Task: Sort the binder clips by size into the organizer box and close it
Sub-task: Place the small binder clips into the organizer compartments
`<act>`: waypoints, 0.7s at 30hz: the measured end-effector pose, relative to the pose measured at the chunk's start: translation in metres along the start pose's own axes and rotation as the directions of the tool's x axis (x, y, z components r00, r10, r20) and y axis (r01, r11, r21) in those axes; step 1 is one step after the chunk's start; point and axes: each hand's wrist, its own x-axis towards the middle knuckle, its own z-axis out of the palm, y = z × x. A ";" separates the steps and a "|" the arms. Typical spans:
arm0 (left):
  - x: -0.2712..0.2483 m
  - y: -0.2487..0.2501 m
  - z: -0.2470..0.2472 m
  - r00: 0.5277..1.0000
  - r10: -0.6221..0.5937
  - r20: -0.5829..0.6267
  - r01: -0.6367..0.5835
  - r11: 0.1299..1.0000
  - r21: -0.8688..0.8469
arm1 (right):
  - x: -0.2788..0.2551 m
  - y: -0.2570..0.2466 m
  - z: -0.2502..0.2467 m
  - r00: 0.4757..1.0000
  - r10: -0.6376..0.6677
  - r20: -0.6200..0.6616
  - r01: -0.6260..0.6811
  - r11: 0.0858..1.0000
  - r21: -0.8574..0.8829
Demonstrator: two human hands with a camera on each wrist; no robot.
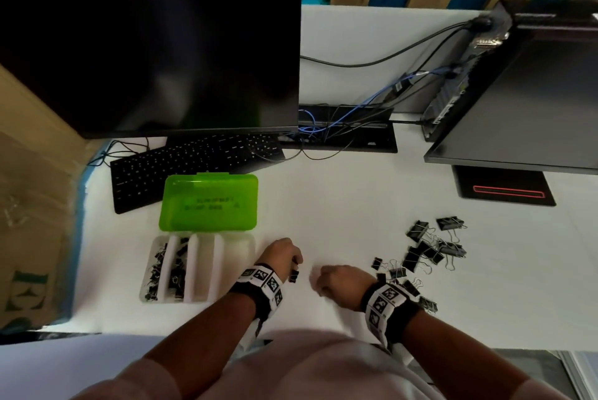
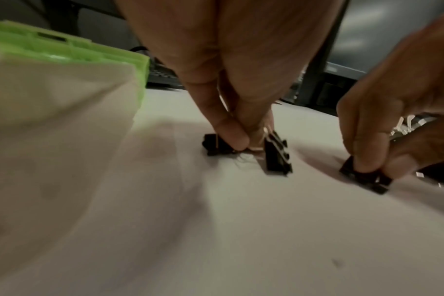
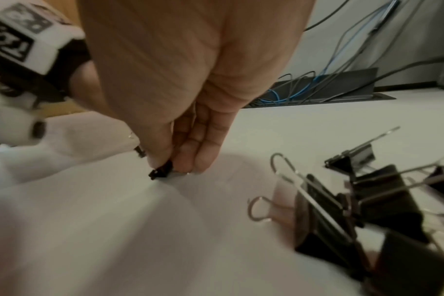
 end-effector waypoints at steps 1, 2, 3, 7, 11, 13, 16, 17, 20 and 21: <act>0.000 -0.004 0.000 1.000 -0.019 -0.024 0.018 1.000 -0.020 | 0.001 0.002 -0.005 0.999 0.043 -0.019 -0.042 0.999 0.033; -0.001 -0.007 -0.001 0.998 -0.039 -0.045 0.037 0.998 -0.042 | 0.003 0.003 -0.008 0.997 0.070 -0.032 -0.069 0.996 0.051; -0.003 -0.008 -0.002 0.997 -0.058 -0.059 0.053 0.996 -0.078 | 0.005 0.003 -0.010 0.995 0.088 -0.042 -0.086 0.994 0.061; -0.012 -0.002 -0.015 0.994 -0.053 -0.098 0.037 0.987 -0.158 | 0.015 -0.011 -0.016 0.991 0.131 -0.023 -0.128 0.988 0.084; -0.018 -0.004 -0.031 0.984 -0.046 -0.174 0.000 0.968 -0.251 | 0.030 -0.033 -0.023 0.998 0.034 0.054 -0.032 0.999 -0.044; -0.021 -0.005 -0.038 0.976 -0.047 -0.212 -0.015 0.960 -0.281 | 0.040 -0.043 -0.026 0.996 -0.004 0.092 0.013 0.996 -0.093; -0.031 -0.006 -0.047 0.956 -0.046 -0.288 -0.050 0.946 -0.320 | 0.055 -0.050 -0.030 0.988 -0.006 0.152 0.029 0.989 -0.146; -0.037 -0.008 -0.052 0.943 -0.051 -0.328 -0.068 0.938 -0.340 | 0.059 -0.050 -0.031 0.987 0.011 0.160 0.012 0.990 -0.140; -0.059 -0.022 -0.068 0.893 -0.098 -0.438 -0.091 0.916 -0.390 | 0.070 -0.042 -0.038 0.988 0.072 0.136 -0.061 0.995 -0.083; -0.068 -0.029 -0.075 0.879 -0.121 -0.461 -0.084 0.912 -0.400 | 0.075 -0.039 -0.045 0.990 0.086 0.108 -0.079 0.994 -0.071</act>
